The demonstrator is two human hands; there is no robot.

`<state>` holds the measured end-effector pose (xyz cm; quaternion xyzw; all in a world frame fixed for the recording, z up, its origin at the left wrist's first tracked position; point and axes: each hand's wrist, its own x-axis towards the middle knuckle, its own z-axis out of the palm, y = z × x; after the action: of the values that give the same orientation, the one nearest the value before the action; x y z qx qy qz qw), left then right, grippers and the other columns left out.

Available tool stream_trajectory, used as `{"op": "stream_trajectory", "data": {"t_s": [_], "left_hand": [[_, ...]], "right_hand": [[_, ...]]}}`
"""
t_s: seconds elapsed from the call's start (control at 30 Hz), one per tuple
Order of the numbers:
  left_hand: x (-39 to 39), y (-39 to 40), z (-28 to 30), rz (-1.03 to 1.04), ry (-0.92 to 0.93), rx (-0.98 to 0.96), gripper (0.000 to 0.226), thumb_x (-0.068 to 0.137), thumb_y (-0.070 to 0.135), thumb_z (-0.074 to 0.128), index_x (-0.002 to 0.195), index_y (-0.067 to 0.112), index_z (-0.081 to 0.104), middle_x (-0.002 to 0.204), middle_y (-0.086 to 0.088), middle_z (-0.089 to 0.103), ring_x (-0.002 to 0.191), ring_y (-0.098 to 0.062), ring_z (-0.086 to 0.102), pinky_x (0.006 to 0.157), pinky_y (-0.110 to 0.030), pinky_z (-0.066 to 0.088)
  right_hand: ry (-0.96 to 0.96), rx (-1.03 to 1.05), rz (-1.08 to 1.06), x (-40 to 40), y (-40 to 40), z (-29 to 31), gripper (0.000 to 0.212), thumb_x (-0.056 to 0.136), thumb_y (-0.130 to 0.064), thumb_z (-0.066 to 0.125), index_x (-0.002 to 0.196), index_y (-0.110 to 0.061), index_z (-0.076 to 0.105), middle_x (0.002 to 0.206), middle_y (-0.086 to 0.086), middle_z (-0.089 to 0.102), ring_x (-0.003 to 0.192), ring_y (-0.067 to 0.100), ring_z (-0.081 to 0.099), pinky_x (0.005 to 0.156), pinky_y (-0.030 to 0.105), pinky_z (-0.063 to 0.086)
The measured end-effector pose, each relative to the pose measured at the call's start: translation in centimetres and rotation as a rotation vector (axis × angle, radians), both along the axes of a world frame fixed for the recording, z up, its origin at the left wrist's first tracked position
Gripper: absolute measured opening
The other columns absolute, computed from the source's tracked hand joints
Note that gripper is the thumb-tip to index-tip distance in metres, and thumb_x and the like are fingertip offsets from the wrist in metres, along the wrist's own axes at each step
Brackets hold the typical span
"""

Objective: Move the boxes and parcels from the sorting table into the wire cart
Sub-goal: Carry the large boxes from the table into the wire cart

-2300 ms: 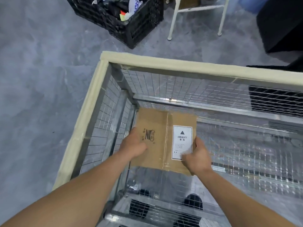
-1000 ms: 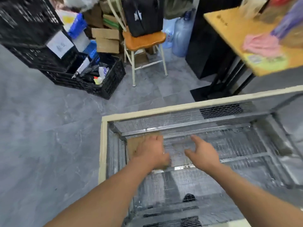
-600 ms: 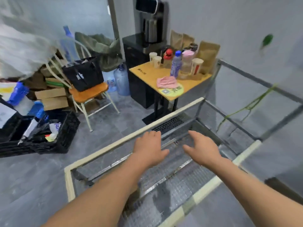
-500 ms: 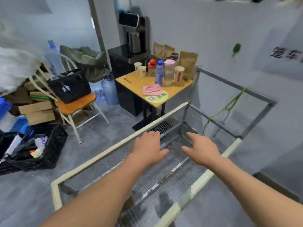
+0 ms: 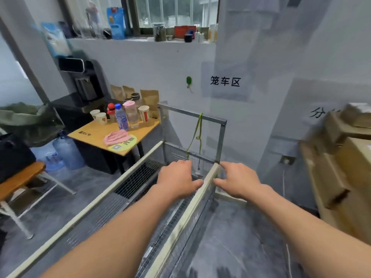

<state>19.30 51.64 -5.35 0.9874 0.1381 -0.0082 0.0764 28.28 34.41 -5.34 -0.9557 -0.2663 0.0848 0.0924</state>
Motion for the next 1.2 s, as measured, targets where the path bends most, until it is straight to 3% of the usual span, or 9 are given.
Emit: {"op": "stream_trajectory", "data": {"t_s": [0.17, 0.3, 0.43, 0.63, 0.87, 1.03, 1.2], "left_hand": [[1.5, -5.4, 0.9, -0.132, -0.025, 0.011, 0.06, 0.087, 0.066, 0.054, 0.126, 0.021, 0.052, 0.13, -0.002, 0.059, 0.119, -0.025, 0.056, 0.093, -0.045, 0.05], [1.8, -9.5, 1.3, -0.288, -0.047, 0.024, 0.064, 0.088, 0.065, 0.053, 0.133, 0.021, 0.05, 0.137, -0.002, 0.056, 0.126, -0.026, 0.052, 0.097, -0.043, 0.048], [0.9, -12.9, 1.3, -0.436, -0.058, 0.055, 0.063, 0.088, 0.067, 0.052, 0.13, 0.02, 0.052, 0.134, -0.003, 0.058, 0.125, -0.027, 0.053, 0.097, -0.042, 0.045], [-1.8, -17.6, 0.7, -0.654, -0.045, 0.078, 0.061, 0.089, 0.069, 0.05, 0.124, 0.019, 0.053, 0.129, -0.005, 0.058, 0.122, -0.028, 0.054, 0.094, -0.043, 0.044], [-4.7, -23.4, 0.3, -0.814, -0.024, 0.056, 0.056, 0.088, 0.07, 0.049, 0.116, 0.022, 0.057, 0.116, -0.002, 0.061, 0.11, -0.026, 0.058, 0.083, -0.04, 0.044], [-6.5, -27.8, 0.4, -0.917, -0.026, 0.048, 0.054, 0.089, 0.071, 0.048, 0.112, 0.023, 0.058, 0.109, 0.0, 0.062, 0.099, -0.023, 0.062, 0.072, -0.035, 0.041], [-8.3, -32.8, -0.6, -0.994, -0.006, 0.052, 0.059, 0.086, 0.074, 0.048, 0.118, 0.026, 0.058, 0.108, 0.002, 0.065, 0.099, -0.022, 0.063, 0.077, -0.037, 0.051]], "right_hand": [[-0.003, -0.029, -0.139, -1.0, -6.2, 1.5, 0.038, 0.087, -0.055, 0.057, 0.109, -0.024, 0.06, 0.12, 0.002, 0.069, 0.114, 0.029, 0.061, 0.074, 0.035, 0.044], [-0.03, -0.052, -0.282, -3.2, -10.6, 2.4, 0.054, 0.085, -0.062, 0.057, 0.125, -0.026, 0.061, 0.129, 0.002, 0.067, 0.121, 0.027, 0.06, 0.089, 0.037, 0.052], [-0.034, -0.061, -0.417, -6.9, -14.5, 3.3, 0.059, 0.09, -0.059, 0.058, 0.135, -0.023, 0.058, 0.139, 0.003, 0.062, 0.129, 0.025, 0.056, 0.098, 0.038, 0.05], [-0.024, -0.114, -0.595, -13.2, -19.2, 3.6, 0.052, 0.091, -0.061, 0.056, 0.127, -0.024, 0.062, 0.13, -0.001, 0.065, 0.121, 0.024, 0.06, 0.09, 0.036, 0.051], [-0.025, -0.054, -0.761, -19.9, -23.4, 4.5, 0.054, 0.09, -0.059, 0.056, 0.13, -0.024, 0.063, 0.13, -0.002, 0.065, 0.119, 0.024, 0.06, 0.094, 0.038, 0.053], [-0.023, -0.06, -0.856, -23.5, -26.8, 4.7, 0.052, 0.088, -0.06, 0.056, 0.123, -0.024, 0.068, 0.12, -0.002, 0.069, 0.11, 0.022, 0.064, 0.085, 0.035, 0.054], [0.034, -0.077, -0.974, -26.8, -32.0, 3.4, 0.046, 0.087, -0.058, 0.057, 0.113, -0.022, 0.071, 0.107, -0.003, 0.072, 0.099, 0.022, 0.065, 0.08, 0.034, 0.055]]}}
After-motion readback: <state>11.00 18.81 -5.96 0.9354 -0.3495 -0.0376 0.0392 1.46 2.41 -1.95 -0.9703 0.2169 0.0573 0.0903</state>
